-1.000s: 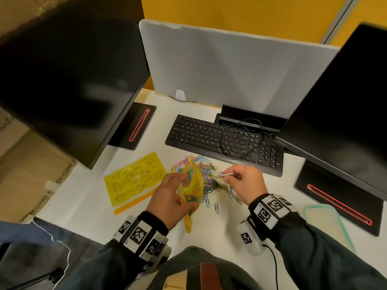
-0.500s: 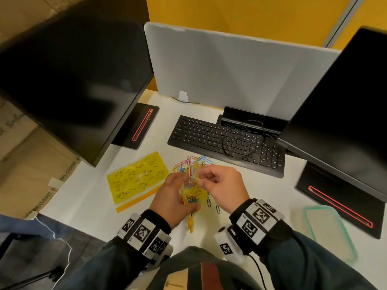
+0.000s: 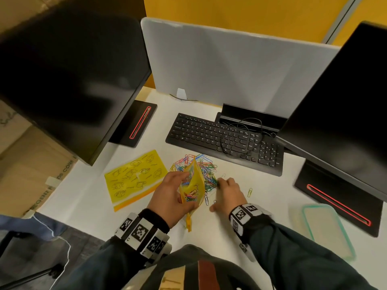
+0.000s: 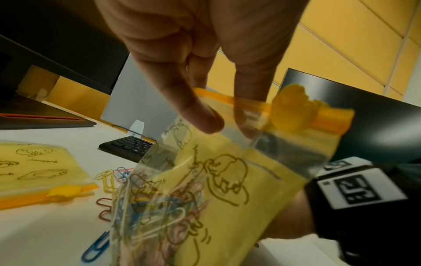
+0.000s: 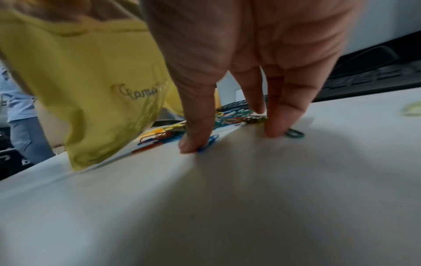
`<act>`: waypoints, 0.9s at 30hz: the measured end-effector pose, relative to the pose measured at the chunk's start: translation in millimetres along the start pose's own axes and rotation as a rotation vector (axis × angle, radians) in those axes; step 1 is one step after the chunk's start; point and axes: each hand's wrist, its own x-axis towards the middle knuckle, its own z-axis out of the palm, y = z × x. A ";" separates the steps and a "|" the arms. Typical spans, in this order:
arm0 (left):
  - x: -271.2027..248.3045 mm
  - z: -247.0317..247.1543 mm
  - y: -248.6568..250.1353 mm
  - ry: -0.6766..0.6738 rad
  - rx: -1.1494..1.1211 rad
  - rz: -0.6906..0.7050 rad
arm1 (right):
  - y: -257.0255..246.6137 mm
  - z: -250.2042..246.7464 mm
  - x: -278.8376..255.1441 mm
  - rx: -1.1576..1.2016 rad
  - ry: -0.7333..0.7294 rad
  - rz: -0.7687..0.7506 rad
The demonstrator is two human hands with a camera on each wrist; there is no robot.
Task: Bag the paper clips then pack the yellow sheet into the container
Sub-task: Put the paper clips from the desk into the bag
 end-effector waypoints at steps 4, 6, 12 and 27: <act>-1.4 -0.9 -0.3 0.007 -0.003 -0.003 | -18.9 -0.8 23.1 0.034 -0.004 -0.097; -1.6 -1.3 -1.6 0.010 0.001 -0.009 | -21.9 -2.9 31.5 0.001 -0.012 -0.148; -1.5 -0.5 -0.6 0.012 -0.002 -0.018 | -11.5 -1.5 28.2 -0.017 0.092 -0.223; 0.4 4.6 5.3 -0.049 0.026 0.031 | -39.8 -74.0 -56.7 1.227 0.067 -0.316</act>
